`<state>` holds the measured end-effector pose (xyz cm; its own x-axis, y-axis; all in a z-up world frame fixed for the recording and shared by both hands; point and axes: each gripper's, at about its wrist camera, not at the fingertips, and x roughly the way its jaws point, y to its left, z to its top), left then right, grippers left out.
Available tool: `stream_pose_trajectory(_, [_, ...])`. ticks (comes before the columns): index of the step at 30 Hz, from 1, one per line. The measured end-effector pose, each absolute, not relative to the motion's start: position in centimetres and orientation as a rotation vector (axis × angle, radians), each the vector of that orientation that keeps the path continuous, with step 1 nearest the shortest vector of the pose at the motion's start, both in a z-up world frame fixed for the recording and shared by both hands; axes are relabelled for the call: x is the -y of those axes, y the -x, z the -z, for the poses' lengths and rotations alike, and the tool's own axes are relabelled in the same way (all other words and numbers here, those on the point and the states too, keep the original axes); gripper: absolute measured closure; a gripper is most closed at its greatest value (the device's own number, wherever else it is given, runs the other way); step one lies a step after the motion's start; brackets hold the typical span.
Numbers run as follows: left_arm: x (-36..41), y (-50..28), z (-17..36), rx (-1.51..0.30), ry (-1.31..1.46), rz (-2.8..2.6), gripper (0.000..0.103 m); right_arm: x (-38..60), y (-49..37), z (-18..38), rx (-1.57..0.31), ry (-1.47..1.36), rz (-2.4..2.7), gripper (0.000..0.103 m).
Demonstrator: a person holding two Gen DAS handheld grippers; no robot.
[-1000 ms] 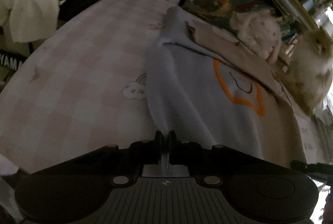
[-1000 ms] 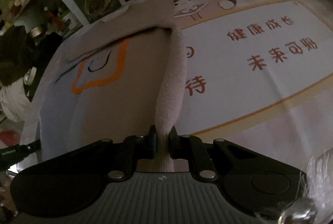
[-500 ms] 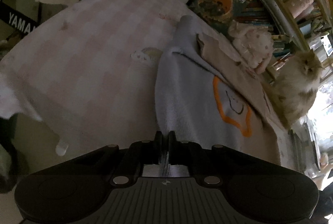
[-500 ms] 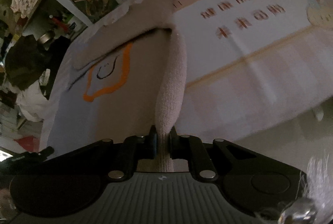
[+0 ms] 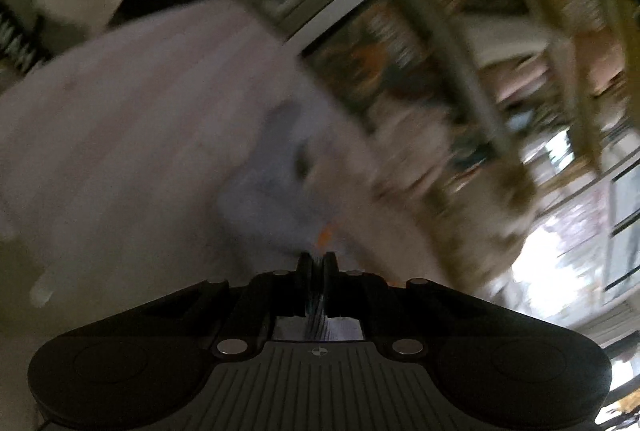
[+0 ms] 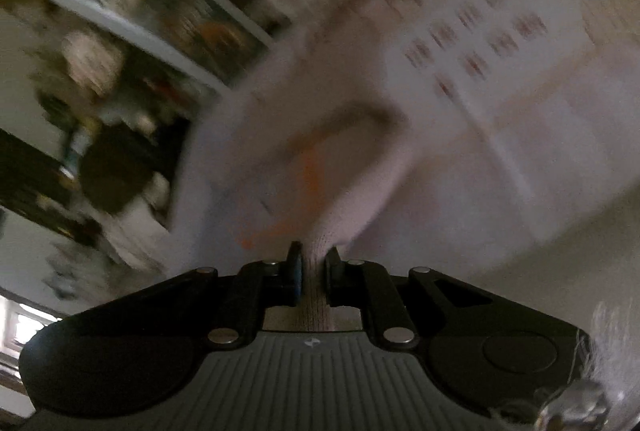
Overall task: Fold clothes
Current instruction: 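Lift the hem with both grippers and carry it toward the collar, then lower the hem onto the collar edge with both grippers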
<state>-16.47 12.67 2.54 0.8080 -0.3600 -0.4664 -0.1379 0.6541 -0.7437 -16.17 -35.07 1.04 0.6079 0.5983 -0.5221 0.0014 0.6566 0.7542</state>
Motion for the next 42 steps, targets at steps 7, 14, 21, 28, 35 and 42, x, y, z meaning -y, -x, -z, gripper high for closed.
stream_pose_trajectory(7, [-14.1, 8.1, -5.1, -0.48, 0.911, 0.173, 0.1, 35.7, 9.1, -3.6, -0.651, -0.993, -0.376, 0.094])
stream_pose_trajectory(14, [-15.1, 0.5, -2.5, -0.572, 0.894, 0.125, 0.1, 34.7, 1.1, -2.5, -0.635, -1.036, -0.264, 0.094])
stream_pose_trajectory(21, [-16.0, -3.8, 0.6, -0.674, 0.884, 0.1, 0.099, 33.5, -3.3, -0.3, -0.681, -1.034, -0.17, 0.094])
stream_pose_trajectory(28, [-16.0, -6.5, 2.4, -0.782, 0.812, 0.097, 0.092, 32.6, -6.3, 1.5, -0.758, -0.963, -0.068, 0.065])
stream_pose_trajectory(35, [-16.7, -4.7, 0.2, -0.716, 0.596, 0.126, 0.085, 32.5, -5.0, -0.1, -0.709, -0.725, -0.029, 0.04])
stream_pose_trajectory(42, [-14.3, -2.5, 1.4, -0.819, 0.366, 0.198, 0.076, 29.7, -2.4, 1.2, -0.828, -0.272, -0.029, 0.051])
